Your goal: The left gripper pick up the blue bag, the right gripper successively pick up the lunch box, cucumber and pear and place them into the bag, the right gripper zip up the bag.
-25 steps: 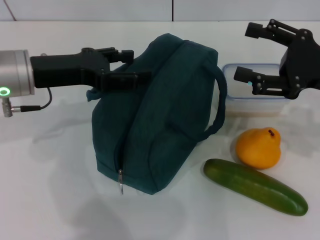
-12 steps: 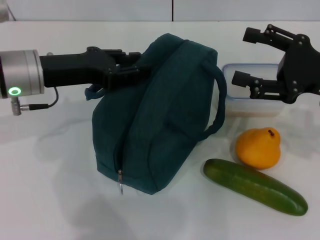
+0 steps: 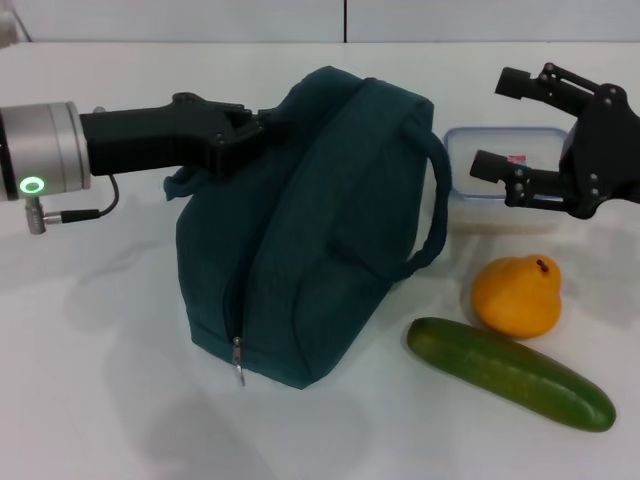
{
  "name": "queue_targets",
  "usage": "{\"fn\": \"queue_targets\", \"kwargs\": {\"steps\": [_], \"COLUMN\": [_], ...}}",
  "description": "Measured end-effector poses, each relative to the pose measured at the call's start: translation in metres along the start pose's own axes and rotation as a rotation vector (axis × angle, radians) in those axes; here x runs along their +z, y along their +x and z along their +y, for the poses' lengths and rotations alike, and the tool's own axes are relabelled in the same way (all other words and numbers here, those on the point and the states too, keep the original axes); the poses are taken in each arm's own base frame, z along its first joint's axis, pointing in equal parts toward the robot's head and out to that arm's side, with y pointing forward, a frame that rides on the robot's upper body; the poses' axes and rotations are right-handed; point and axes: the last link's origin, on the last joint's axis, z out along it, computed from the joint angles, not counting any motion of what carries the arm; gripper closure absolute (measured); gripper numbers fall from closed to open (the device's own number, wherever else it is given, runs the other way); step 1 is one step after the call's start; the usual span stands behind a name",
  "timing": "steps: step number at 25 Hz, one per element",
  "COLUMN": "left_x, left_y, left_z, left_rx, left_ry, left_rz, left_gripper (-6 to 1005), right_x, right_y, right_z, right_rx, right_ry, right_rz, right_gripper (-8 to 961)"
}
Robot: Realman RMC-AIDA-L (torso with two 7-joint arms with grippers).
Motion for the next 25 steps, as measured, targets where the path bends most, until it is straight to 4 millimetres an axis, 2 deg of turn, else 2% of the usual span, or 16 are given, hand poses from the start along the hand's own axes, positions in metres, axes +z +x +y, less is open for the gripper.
{"fn": "queue_targets", "kwargs": {"steps": [2,5,11,18,25], "left_x": [-0.001,-0.002,0.001,0.004,0.006], "left_y": [0.0,-0.001,0.002,0.003,-0.002], "left_z": [0.0,-0.001,0.001,0.001,0.002], "left_rx": [-0.004,-0.002,0.015,0.057,0.087], "left_ry": [0.004,0.009,0.003,-0.006,-0.013], "left_rz": [0.004,0.005,0.027,0.017,-0.036], "left_gripper": [935,940,950,954,954], "right_x": [0.001,0.002,-0.005,-0.033,-0.068], "right_y": [0.005,0.016,0.038,0.066,0.084], "right_z": [0.003,0.005,0.002,0.003,0.024], "right_rx": [0.008,0.037,0.233,0.598,0.831], "right_ry": [0.029,0.093,0.324,0.635,0.825], "right_rz": [-0.016,-0.033,-0.165,-0.327,-0.478], "right_gripper": [84,84,83,84,83]}}
